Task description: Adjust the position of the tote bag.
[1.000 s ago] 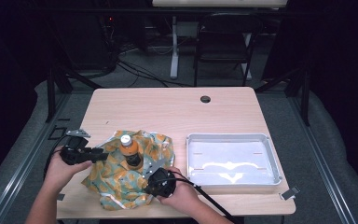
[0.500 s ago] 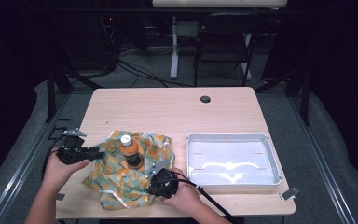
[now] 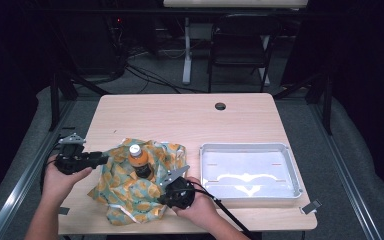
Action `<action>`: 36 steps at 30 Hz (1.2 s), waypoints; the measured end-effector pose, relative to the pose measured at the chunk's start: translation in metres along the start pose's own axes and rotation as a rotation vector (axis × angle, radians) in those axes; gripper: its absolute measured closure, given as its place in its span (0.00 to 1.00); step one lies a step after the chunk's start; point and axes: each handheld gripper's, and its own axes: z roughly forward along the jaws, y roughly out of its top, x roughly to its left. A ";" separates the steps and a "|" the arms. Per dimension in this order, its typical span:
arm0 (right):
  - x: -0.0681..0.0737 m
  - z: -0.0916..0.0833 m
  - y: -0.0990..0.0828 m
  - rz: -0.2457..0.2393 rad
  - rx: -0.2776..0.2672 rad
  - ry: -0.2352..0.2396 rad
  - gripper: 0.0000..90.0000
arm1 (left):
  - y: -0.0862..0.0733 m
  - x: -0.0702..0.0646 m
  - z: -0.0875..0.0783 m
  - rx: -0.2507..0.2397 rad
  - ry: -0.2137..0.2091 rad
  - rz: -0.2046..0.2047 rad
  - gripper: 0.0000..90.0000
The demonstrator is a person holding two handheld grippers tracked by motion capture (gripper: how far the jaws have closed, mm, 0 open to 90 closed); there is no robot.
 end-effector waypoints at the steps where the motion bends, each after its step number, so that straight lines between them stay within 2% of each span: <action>1: -0.001 -0.001 0.001 -0.003 0.007 0.002 1.00 | 0.000 0.001 -0.001 -0.015 0.015 0.001 0.66; 2: 0.000 -0.001 0.001 0.007 -0.007 0.005 1.00 | 0.000 0.001 -0.002 -0.019 0.014 -0.007 0.66; 5: 0.000 -0.004 0.002 0.003 -0.005 0.005 0.99 | 0.000 0.002 -0.001 -0.054 0.026 -0.029 0.61; 12: 0.000 -0.008 0.005 0.001 -0.019 -0.002 0.95 | 0.002 -0.005 0.014 -0.012 0.007 -0.005 0.59; 13: 0.000 -0.009 0.006 0.004 -0.019 -0.005 0.94 | 0.002 -0.007 0.016 -0.012 0.009 -0.004 0.60; 15: 0.000 -0.011 0.006 0.010 -0.031 -0.006 0.92 | 0.001 -0.007 0.019 0.018 0.014 0.011 0.67; 18: 0.000 -0.016 0.007 0.017 -0.048 -0.013 0.89 | -0.001 -0.005 0.023 0.043 0.004 0.005 0.81; 21: -0.003 -0.022 0.010 0.024 -0.060 -0.027 0.85 | -0.003 -0.004 0.025 0.048 -0.001 0.000 0.92; 23: -0.005 -0.025 0.012 0.036 -0.080 -0.037 0.84 | -0.004 -0.003 0.026 0.055 -0.009 -0.005 0.96; 27: -0.011 -0.034 0.018 0.050 -0.105 -0.065 0.78 | -0.005 -0.001 0.026 0.052 -0.021 -0.016 0.99; 30: -0.017 -0.038 0.026 0.063 -0.129 -0.098 0.70 | -0.006 0.000 0.026 0.047 -0.022 -0.024 0.99; 34: -0.022 -0.039 0.038 0.052 -0.139 -0.136 0.63 | -0.006 0.001 0.024 0.052 -0.035 -0.026 0.99; 36: -0.025 -0.039 0.044 0.065 -0.152 -0.153 0.59 | -0.006 0.001 0.024 0.052 -0.036 -0.026 1.00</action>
